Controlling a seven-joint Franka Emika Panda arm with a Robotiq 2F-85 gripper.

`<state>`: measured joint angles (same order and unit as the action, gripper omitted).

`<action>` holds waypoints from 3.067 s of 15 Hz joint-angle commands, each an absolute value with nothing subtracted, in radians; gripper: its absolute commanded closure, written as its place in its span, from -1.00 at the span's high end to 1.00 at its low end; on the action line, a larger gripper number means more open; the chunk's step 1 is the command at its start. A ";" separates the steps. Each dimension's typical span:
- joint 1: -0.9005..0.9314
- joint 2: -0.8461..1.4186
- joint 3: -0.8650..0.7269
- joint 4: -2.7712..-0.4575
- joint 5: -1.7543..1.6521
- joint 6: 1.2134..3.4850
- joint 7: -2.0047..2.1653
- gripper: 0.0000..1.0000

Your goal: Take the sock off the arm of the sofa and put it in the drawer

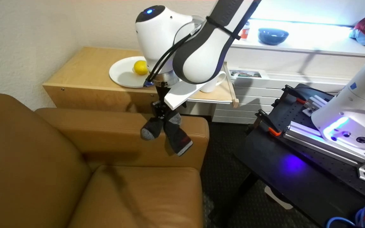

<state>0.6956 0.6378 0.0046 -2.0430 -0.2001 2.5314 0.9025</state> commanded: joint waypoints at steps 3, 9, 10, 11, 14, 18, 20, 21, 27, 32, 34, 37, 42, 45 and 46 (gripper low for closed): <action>0.694 0.771 -0.026 -1.996 -0.158 2.670 1.060 1.00; 0.678 0.808 -0.008 -1.965 -0.100 2.679 1.026 0.22; 0.679 0.808 -0.008 -1.960 -0.096 2.672 1.026 0.05; 0.679 0.808 -0.006 -1.957 -0.091 2.671 1.025 -0.08; 0.663 0.800 0.010 -1.952 -0.071 2.661 1.005 -0.52; 0.627 0.719 0.041 -2.013 -0.052 2.713 0.930 -0.98; 0.635 0.620 0.022 -2.088 -0.085 2.678 0.893 -0.96; 0.650 0.573 -0.002 -2.129 -0.109 2.680 0.889 -0.95; 0.687 0.256 -0.153 -2.415 -0.267 2.732 1.147 -0.94; 0.591 0.213 -0.077 -2.433 -0.281 2.734 1.138 -0.78; 0.614 0.204 -0.089 -2.498 -0.337 2.771 1.236 -0.94; 0.489 0.120 -0.091 -2.585 -0.285 2.833 1.270 -0.94; 0.224 0.021 -0.094 -2.742 -0.162 2.917 1.189 -0.94; 0.109 -0.056 -0.076 -2.805 0.084 2.904 1.049 -0.94; 0.086 -0.100 -0.077 -2.823 0.164 2.881 1.012 -0.94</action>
<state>0.1625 0.0209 -0.1080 -2.7436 -0.0116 2.8980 1.0997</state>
